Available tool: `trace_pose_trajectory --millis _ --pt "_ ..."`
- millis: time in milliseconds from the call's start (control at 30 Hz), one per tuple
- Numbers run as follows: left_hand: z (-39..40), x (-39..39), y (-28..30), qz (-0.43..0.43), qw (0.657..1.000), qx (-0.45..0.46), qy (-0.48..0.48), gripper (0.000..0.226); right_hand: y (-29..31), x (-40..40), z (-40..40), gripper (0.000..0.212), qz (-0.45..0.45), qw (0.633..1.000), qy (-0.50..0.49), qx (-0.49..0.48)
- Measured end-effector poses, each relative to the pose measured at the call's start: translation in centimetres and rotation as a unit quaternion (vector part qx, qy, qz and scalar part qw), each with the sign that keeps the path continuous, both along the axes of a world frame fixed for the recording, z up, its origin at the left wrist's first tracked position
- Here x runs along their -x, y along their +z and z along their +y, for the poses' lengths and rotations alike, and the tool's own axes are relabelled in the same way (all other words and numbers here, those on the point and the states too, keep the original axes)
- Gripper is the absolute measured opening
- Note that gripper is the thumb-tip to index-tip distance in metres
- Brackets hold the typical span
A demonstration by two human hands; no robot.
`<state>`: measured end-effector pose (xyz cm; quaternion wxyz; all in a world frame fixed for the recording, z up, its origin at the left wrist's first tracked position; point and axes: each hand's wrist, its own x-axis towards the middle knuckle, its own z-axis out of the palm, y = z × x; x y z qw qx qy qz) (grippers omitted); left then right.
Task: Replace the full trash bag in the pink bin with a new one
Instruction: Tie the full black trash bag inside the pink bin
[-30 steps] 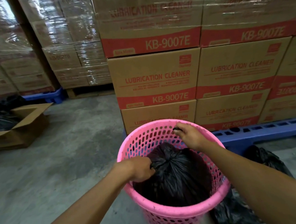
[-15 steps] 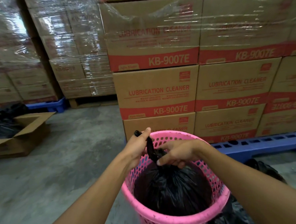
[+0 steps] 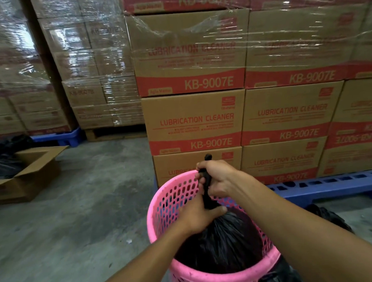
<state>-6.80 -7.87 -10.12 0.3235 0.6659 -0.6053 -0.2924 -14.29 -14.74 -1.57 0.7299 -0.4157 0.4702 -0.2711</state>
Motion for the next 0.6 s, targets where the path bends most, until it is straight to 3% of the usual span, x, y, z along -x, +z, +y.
trace_pose_trajectory --millis 67,167,300,433,600 --pt "-0.8 0.5 -0.8 -0.005 0.996 -0.006 0.09 0.064 0.3 -0.7 0.3 0.022 0.008 1.0 0.007 0.01" --pt "-1.0 0.2 -0.7 0.031 0.996 -0.016 0.086 0.03 0.5 -0.3 0.0 0.026 0.012 1.0 0.02 0.019" --pt "-0.4 -1.3 -0.1 0.152 0.987 -0.042 0.03 0.032 -0.2 3.1 -2.1 0.03 0.011 0.999 0.048 -0.008" --pt "-0.4 -1.8 0.0 0.339 0.933 -0.095 0.072 0.034 -2.1 6.0 -3.9 0.03 0.068 0.995 0.065 0.038" --pt "-1.1 -2.5 0.3 0.411 0.895 -0.132 0.113 0.022 -2.5 7.6 -3.6 0.026 -0.008 0.988 0.146 0.059"
